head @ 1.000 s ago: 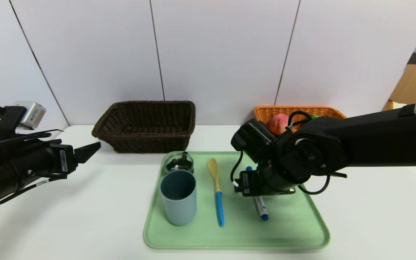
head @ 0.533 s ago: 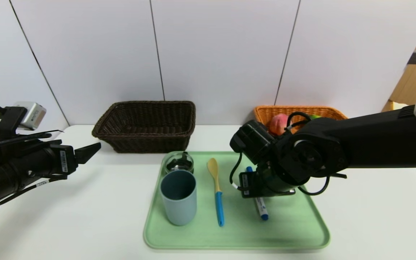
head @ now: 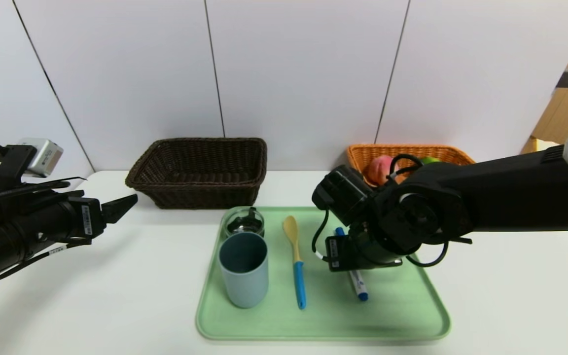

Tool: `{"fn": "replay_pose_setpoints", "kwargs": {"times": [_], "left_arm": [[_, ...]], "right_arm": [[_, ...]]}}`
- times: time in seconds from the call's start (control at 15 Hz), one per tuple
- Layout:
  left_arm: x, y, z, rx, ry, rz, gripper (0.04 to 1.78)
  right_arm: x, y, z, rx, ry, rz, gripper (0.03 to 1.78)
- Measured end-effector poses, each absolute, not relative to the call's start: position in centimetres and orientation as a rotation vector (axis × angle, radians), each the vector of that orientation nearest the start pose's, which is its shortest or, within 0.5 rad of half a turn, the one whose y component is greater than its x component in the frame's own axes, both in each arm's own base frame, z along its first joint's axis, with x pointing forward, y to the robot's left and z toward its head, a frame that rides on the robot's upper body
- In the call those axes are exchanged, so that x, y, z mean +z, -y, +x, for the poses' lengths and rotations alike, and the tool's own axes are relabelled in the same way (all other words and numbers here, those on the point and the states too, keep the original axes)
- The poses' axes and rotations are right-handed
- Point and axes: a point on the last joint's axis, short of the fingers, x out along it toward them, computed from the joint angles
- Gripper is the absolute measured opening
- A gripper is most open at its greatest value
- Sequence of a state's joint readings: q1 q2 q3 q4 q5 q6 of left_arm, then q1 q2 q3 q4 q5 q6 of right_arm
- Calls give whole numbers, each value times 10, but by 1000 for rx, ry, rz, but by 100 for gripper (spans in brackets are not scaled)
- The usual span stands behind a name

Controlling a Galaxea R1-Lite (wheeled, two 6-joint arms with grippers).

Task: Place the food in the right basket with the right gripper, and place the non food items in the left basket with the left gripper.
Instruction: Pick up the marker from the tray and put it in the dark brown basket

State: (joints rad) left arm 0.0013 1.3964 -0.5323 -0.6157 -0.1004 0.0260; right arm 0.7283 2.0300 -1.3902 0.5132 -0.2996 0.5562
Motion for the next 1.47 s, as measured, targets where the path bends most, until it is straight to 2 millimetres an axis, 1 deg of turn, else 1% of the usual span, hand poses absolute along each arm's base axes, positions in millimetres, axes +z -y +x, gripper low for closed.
{"fn": "replay_pose_setpoints", "kwargs": {"times": [0.13,0.2,0.27,0.4,0.53,0.67,0.8,0.93,1.0,1.07,1.13,1.27,1.33,1.47], "left_arm": [[186,2,218,-102,-247,13,169],[186,2,218,-102,-248,12,169],[186,2,218,-102,-250,11,169],[185,2,217,-102,-251,13,169],[185,2,217,-102,-254,12,169],[184,2,217,-103,-254,13,169],[184,2,217,-102,-249,11,169],[182,2,216,-102,-237,13,169],[181,2,216,-102,-240,13,169],[180,2,216,-102,-242,13,169],[179,2,216,-102,-245,14,169],[179,2,217,-102,-247,13,169],[178,2,217,-102,-248,13,169],[178,2,217,-103,-241,13,169]], "right_arm": [[136,-239,277,104,-997,-66,15],[141,-242,281,118,-943,-73,15],[153,-245,287,144,-860,-85,15],[184,-252,297,233,-663,-91,15],[216,-260,305,326,-451,-77,15],[246,-271,314,434,-204,-57,15],[268,-284,326,486,21,-41,15],[283,-298,337,491,192,-11,15],[283,-306,344,487,251,-14,15],[278,-315,351,482,300,-37,15],[266,-324,359,478,352,-77,15],[243,-338,369,493,432,-117,15],[230,-346,371,508,442,-126,15],[212,-354,376,525,416,-145,15]]}}
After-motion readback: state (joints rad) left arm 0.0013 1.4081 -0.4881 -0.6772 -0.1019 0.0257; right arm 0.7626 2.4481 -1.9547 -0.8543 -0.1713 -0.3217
